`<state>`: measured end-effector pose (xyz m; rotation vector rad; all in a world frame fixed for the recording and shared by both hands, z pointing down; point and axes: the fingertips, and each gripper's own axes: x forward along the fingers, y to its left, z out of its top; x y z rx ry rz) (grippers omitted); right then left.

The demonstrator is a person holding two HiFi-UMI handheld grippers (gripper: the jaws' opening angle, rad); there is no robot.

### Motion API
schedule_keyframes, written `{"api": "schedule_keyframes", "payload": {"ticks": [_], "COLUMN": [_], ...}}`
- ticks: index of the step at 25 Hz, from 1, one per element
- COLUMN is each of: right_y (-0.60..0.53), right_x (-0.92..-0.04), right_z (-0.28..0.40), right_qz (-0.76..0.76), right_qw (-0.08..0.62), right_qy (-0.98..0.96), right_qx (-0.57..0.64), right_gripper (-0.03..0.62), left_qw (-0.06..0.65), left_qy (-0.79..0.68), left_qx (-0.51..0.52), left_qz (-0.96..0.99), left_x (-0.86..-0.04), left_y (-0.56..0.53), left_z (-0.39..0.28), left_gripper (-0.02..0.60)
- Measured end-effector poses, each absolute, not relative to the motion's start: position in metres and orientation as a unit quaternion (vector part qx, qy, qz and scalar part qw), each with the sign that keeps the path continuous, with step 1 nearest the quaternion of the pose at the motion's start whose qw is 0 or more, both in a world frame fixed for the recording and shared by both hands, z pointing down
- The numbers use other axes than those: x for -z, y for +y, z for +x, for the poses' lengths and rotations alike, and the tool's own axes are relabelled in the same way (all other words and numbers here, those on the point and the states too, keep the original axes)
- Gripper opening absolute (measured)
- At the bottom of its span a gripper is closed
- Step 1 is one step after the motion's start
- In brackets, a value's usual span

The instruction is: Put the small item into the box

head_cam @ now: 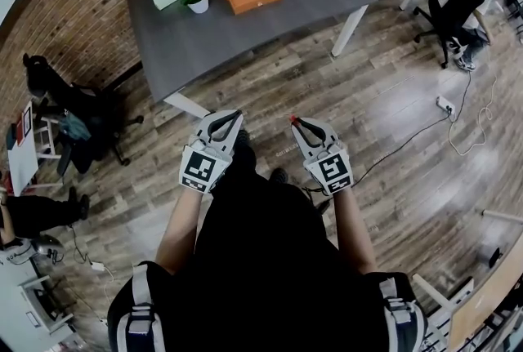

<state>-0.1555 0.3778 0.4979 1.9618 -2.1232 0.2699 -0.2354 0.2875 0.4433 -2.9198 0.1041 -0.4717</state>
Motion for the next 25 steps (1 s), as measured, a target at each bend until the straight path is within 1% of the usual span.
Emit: {"api": "schedule_keyframes", "payload": {"ticks": [9, 16, 25], "right_y": [0.368, 0.345, 0.270], "right_x": [-0.497, -0.513, -0.511], "right_z": [-0.150, -0.149, -0.131], "right_qz": [0.673, 0.655, 0.652], "right_qw": [0.120, 0.144, 0.155], "right_qy": [-0.724, -0.735, -0.734], "right_qx": [-0.093, -0.101, -0.111], "right_gripper": [0.063, 0.063, 0.063], "left_qw": [0.086, 0.087, 0.090], "left_qy": [0.021, 0.020, 0.028], "left_qx": [0.139, 0.128, 0.131], "left_qz": [-0.986, -0.988, -0.987], "left_x": [-0.433, -0.430, -0.426], "left_y": [0.276, 0.262, 0.177], "left_z": [-0.223, -0.213, -0.193], "left_gripper": [0.021, 0.021, 0.021]}}
